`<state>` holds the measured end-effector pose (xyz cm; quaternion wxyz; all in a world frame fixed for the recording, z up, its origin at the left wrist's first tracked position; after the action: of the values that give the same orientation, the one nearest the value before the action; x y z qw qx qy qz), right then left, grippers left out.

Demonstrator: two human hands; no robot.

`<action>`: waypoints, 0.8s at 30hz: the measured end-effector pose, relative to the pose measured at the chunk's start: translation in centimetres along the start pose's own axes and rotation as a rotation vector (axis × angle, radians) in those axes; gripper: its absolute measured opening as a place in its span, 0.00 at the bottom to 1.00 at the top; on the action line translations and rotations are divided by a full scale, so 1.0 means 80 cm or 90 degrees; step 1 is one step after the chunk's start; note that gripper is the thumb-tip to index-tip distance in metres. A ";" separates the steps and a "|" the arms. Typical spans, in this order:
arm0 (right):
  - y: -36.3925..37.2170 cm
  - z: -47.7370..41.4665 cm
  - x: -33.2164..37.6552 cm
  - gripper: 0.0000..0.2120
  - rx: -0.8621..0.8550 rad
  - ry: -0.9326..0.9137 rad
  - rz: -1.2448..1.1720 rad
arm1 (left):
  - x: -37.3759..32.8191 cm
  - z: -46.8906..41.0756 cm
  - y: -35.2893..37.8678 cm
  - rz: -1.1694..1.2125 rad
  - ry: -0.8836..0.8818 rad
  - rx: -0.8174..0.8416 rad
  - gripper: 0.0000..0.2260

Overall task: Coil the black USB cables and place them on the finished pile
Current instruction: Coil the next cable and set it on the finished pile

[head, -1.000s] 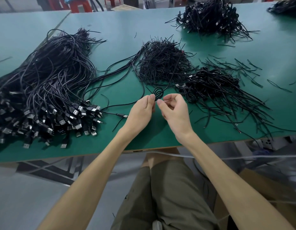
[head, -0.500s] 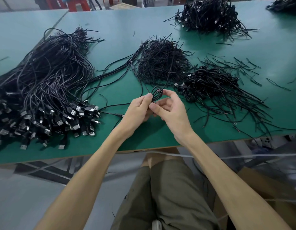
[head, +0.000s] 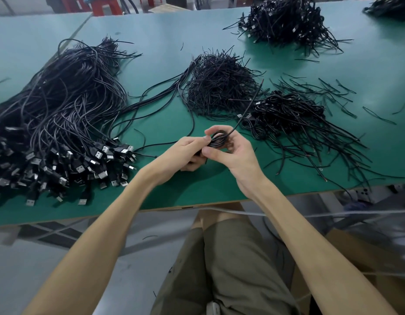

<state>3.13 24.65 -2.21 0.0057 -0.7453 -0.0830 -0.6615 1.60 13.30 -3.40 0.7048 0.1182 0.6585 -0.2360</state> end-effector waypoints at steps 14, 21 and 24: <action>-0.006 0.001 -0.007 0.14 -0.038 0.043 0.142 | -0.006 0.005 0.005 0.108 0.040 -0.047 0.24; -0.003 0.006 0.006 0.10 -0.053 -0.013 0.177 | 0.004 0.003 -0.008 0.091 0.022 -0.128 0.20; 0.000 0.008 0.008 0.09 -0.058 -0.026 0.196 | 0.002 0.005 -0.011 0.089 0.021 -0.139 0.20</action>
<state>3.86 24.81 -1.64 0.0717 -0.7619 0.0620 -0.6407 1.54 12.35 -3.40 0.7173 0.0904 0.6819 -0.1112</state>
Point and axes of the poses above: each hand's wrist, its own z-axis away from the middle knuckle, its own y-axis out of the palm, x = y × z, the point moved 9 cm from there along -z, towards the middle knuckle, and after that the axes turned 3 degrees about y, right-handed, at the moved point
